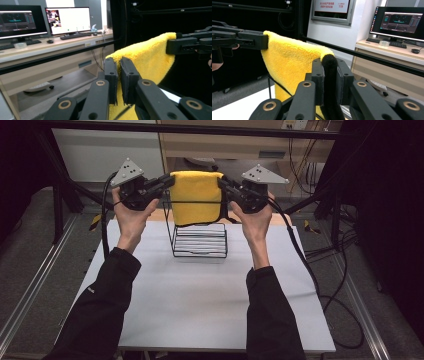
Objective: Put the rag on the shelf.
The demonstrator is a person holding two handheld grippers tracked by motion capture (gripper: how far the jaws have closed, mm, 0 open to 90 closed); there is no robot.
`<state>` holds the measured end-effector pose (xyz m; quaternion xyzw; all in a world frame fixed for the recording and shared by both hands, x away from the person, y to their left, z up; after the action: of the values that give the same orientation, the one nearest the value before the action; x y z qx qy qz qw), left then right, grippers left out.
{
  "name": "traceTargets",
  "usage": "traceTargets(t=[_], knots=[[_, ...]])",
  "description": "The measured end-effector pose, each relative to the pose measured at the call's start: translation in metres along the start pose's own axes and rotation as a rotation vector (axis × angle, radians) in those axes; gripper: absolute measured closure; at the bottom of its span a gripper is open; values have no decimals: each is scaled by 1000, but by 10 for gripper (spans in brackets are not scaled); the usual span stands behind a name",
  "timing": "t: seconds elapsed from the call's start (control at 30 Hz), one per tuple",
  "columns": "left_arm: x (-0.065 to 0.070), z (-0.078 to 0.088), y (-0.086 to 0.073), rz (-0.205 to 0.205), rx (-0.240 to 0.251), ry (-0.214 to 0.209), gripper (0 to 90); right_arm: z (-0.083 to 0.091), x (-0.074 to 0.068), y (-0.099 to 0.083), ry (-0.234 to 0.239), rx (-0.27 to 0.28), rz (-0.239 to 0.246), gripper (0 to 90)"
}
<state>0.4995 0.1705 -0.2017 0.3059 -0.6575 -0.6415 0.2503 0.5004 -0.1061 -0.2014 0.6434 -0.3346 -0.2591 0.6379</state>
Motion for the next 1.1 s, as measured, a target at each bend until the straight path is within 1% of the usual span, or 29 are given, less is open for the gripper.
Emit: traceTargets(t=[0.2,0.4,0.47,0.5,0.57,0.63,0.77,0.8,0.9,0.93,1.0,1.1], knots=[[3,8,-6,18,-29,-16,839,5,-9,-2,13,-23,2,796],[8,16,-11,16,-43,-29,837,12,-16,-4,28,-47,15,794],[10,19,-12,12,-53,-34,837,14,-19,-4,32,-56,15,793],[11,20,-13,7,-60,-36,836,16,-21,-5,37,-60,22,793],[12,23,-14,-2,-63,-36,835,18,-23,-6,43,-64,23,793],[15,24,-16,-2,-63,-34,835,20,-25,-7,47,-66,22,793],[19,24,-19,-28,-69,-25,836,23,-27,-12,47,-73,32,794],[20,24,-19,-35,-67,-18,837,24,-28,-14,45,-71,32,794],[20,22,-14,-29,-50,-8,841,23,-26,-13,33,-53,24,798],[19,22,-11,-34,-48,-3,841,22,-25,-11,29,-50,20,799],[18,19,-5,-31,-40,6,843,20,-23,-7,11,-40,25,802],[16,16,2,-26,-32,15,844,17,-20,0,-2,-30,27,803]])
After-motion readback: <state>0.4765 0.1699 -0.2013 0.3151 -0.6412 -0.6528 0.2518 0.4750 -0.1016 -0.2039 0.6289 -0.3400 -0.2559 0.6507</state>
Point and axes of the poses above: each handheld gripper's, and its own axes: z roughly backward along the jaws, y roughly out of its top, x roughly to its right, the point moved 2 cm from there along -z, roughly forward along the jaws, and after that the axes turned 7 degrees about x, right-handed, at the moved point
